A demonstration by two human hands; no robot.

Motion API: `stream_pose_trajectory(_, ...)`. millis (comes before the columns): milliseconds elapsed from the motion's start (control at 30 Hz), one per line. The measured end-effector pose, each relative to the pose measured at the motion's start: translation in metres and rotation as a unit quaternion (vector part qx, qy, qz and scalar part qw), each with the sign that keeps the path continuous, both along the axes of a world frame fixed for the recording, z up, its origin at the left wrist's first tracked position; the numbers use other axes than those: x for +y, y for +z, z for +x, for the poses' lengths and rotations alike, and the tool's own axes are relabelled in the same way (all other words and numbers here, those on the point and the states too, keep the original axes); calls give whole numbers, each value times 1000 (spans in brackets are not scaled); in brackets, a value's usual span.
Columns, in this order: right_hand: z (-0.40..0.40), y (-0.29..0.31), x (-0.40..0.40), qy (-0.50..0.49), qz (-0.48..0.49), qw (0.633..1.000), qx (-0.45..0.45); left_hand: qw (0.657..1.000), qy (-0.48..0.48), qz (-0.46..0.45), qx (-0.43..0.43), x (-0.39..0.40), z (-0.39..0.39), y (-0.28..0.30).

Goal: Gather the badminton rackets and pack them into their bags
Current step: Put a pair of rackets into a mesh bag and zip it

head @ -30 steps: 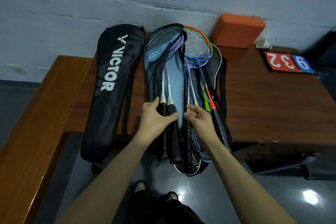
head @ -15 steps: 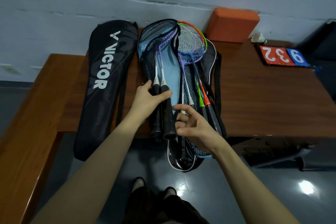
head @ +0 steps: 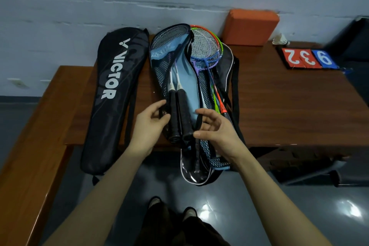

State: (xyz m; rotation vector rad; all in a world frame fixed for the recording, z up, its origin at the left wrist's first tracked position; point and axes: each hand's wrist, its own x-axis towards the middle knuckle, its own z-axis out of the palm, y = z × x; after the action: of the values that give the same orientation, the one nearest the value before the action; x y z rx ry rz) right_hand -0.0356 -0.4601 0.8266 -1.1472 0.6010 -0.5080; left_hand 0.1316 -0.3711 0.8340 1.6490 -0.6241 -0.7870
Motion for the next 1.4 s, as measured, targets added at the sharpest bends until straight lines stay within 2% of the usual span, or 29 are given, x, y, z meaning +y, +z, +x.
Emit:
stream_pose_trajectory(167,-8,-8,-1,-10,-52,997,54,994,-22,26,-101,14,-12,-4)
stream_pose_trajectory(233,-8,-10,0,-13,-71,995,62,993,-12,27,-112,14,-14,-2)
stream_pose_trajectory(433,-14,-12,8,-22,-135,985,103,996,-24,32,-84,10,-24,6)
stream_pose_trajectory(633,-26,-3,4,-49,-119,988,87,997,-6,-29,-68,4,-42,21)
stream_pose_trajectory(767,-15,-6,10,-86,-101,982,132,995,-10,-26,-97,-3,-53,24)
stream_pose_trajectory(900,-13,-12,9,-85,-109,976,167,998,14,-44,-39,0,-52,18)
stream_pose_trajectory(1067,-17,-19,10,-78,-144,968,189,999,-1,-49,-17,0,-58,13)
stream_pose_trajectory(1233,-26,-16,5,-108,-105,979,136,996,-17,-87,14,-8,-64,14)
stream_pose_trajectory(1300,-35,-16,0,-135,-92,978,131,994,-61,-67,-53,-13,-65,4)
stream_pose_trajectory(1400,-49,-24,-9,-131,-109,970,173,972,-172,12,-160,-21,-66,-22)
